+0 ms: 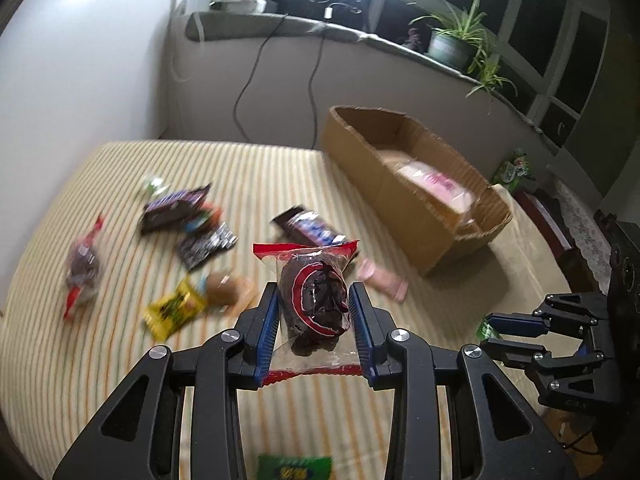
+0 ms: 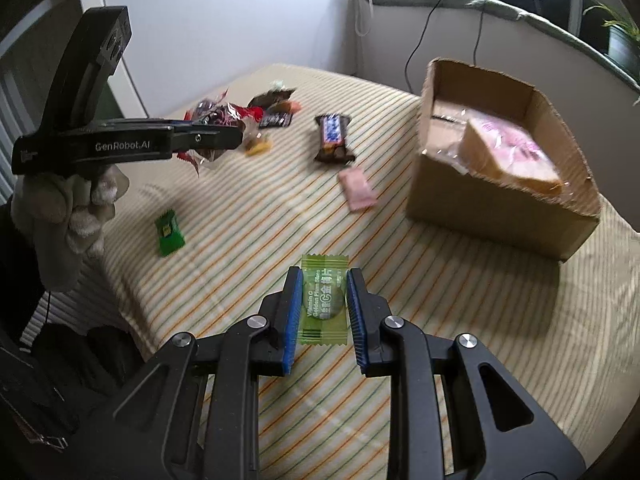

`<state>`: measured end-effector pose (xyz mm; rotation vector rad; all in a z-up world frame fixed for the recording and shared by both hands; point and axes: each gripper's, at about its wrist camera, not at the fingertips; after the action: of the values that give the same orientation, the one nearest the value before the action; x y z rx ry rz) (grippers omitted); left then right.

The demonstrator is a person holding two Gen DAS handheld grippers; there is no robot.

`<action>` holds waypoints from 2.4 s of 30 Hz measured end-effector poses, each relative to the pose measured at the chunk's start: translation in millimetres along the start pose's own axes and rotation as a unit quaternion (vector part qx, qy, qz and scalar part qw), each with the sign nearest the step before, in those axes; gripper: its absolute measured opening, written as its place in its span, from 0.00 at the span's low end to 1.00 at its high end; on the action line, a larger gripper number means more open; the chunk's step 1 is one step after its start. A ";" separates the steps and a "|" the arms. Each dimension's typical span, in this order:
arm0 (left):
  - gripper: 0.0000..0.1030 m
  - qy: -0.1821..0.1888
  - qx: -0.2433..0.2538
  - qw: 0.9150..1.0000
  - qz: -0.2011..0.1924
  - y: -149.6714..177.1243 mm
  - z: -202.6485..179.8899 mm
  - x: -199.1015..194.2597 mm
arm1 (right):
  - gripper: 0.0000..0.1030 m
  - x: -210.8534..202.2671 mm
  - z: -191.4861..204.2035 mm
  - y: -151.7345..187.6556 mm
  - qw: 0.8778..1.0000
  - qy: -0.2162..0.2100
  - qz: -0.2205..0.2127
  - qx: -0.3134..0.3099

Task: Organize snacks
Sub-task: 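Carry both snacks over the box and open both tools to drop them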

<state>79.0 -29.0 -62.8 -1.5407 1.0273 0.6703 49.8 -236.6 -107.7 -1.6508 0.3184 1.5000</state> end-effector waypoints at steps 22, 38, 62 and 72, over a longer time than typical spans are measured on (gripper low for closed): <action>0.32 0.045 0.072 0.996 -0.005 -100.1 -66.6 37.5 | 0.23 -49.7 -78.3 -38.4 0.994 0.038 -0.081 0.066; 0.32 0.054 0.092 0.994 0.025 -112.4 -97.3 70.1 | 0.23 -31.9 -136.5 -44.9 0.989 0.062 -0.070 0.118; 0.44 0.055 0.095 0.994 0.016 -112.2 -99.6 56.9 | 0.50 -35.3 -136.9 -42.5 0.986 0.081 -0.080 0.124; 0.44 0.052 0.085 0.995 -0.013 -104.2 -84.3 21.6 | 0.56 -50.8 -114.3 -39.3 0.986 0.086 -0.093 0.113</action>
<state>171.4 -115.0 -12.5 -1.4497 1.1117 0.4765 142.6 -313.3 -55.9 -1.5828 0.4015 1.1426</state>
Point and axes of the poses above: each gripper's, at about its wrist camera, not at the fingertips, and x roughly the way its jaws point, z to its left, y to its underside, and after that the axes turned 15 degrees about z, right-handed
